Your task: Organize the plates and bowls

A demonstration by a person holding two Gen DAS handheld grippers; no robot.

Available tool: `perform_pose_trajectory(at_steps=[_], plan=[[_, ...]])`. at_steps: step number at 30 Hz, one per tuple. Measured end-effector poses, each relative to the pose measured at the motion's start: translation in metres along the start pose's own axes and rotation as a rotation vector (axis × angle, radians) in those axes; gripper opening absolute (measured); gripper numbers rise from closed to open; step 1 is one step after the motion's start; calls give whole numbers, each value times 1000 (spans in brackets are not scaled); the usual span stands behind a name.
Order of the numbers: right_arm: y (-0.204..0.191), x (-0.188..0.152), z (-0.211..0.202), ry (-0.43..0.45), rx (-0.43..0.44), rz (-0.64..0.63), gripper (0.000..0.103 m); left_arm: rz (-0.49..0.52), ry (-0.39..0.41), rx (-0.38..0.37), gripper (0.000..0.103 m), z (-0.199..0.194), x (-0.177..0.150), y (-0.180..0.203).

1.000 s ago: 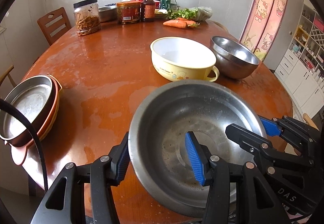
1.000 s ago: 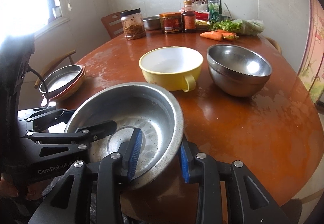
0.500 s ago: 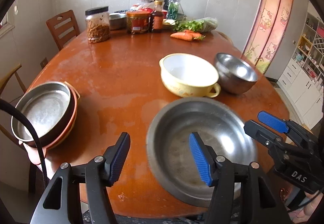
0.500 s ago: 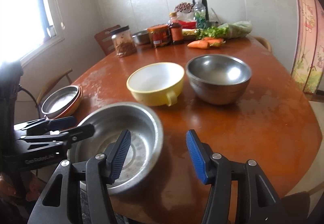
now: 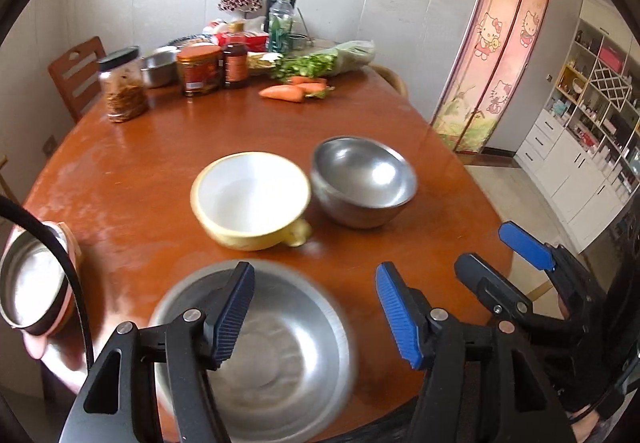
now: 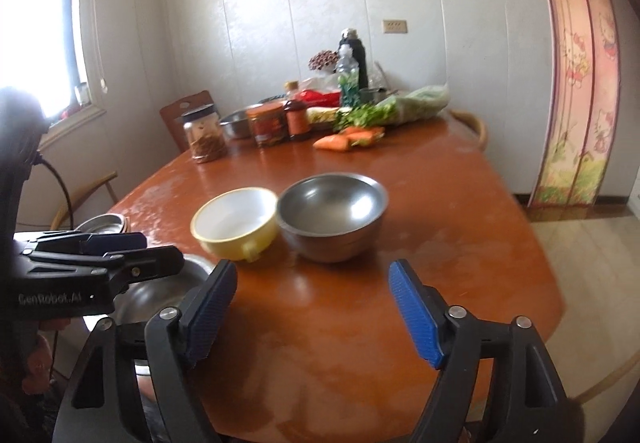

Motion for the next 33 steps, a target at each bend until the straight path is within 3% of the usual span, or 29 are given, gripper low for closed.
perform_pose_trajectory(at_steps=[4, 7, 12, 19, 28, 33], plan=[[27, 17, -5, 35, -12, 33, 85, -36, -12, 5, 65, 18, 15, 12], [52, 30, -2, 54, 5, 117, 95, -63, -35, 16, 65, 33, 23, 17], [76, 56, 15, 65, 24, 125, 95, -119, -68, 31, 66, 57, 30, 19], [91, 65, 60, -22, 57, 106, 95, -95, -112, 30, 66, 87, 33, 32], [99, 79, 102, -107, 13, 13, 95, -231, -151, 16, 66, 105, 39, 11], [93, 77, 127, -191, 57, 4, 95, -272, -159, 18, 66, 113, 46, 7]])
Point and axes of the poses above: each gripper's, at about its wrist camera, not at the fingertips, and z roughly the way its jaws point, y to its right, x to its top, the point moved 10 cm from there along z, roughly the way its jaws point, and after that the axes turned 11 degrees about z, right-handed, at the moved point
